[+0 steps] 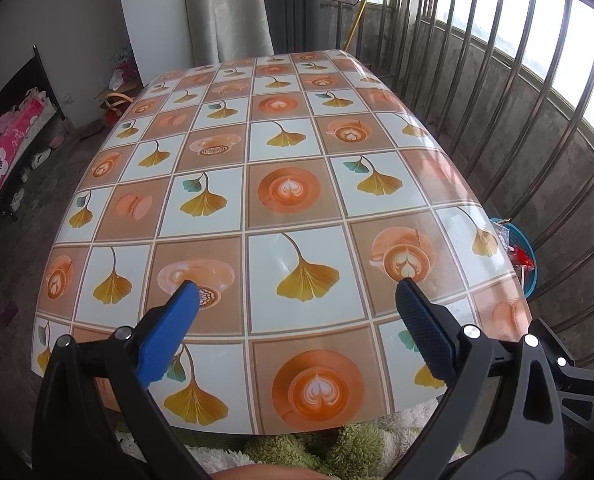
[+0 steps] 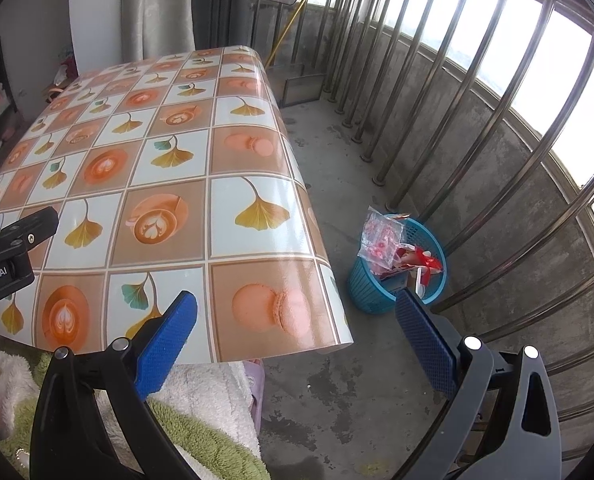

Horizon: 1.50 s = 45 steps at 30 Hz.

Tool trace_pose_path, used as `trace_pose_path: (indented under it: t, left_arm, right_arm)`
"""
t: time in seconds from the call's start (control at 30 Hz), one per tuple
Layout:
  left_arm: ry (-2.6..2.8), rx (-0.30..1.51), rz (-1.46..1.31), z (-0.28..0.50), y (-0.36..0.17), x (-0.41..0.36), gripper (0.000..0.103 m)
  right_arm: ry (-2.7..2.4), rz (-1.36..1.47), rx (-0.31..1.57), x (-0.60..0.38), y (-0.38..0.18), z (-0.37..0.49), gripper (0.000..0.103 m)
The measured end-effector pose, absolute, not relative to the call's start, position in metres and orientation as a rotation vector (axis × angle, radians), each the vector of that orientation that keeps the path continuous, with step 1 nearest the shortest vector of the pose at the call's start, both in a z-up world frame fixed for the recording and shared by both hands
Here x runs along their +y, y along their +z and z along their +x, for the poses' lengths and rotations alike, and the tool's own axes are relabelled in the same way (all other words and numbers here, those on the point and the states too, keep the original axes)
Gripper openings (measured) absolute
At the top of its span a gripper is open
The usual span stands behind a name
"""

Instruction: Collect trash

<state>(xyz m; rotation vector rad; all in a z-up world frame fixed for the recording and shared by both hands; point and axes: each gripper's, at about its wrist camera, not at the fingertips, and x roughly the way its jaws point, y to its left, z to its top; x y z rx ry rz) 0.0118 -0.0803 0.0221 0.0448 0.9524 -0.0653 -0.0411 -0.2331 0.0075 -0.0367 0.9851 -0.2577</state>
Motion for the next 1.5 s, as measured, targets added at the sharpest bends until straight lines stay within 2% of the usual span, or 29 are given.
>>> trace_pose_path:
  t: [1.5]
  left_arm:
    - [-0.071,0.974,0.08,0.0112,0.0188,-0.0819,0.094]
  right_arm:
    - [-0.263,-0.041,0.962,-0.2311,0.0155,-0.0406,0.097]
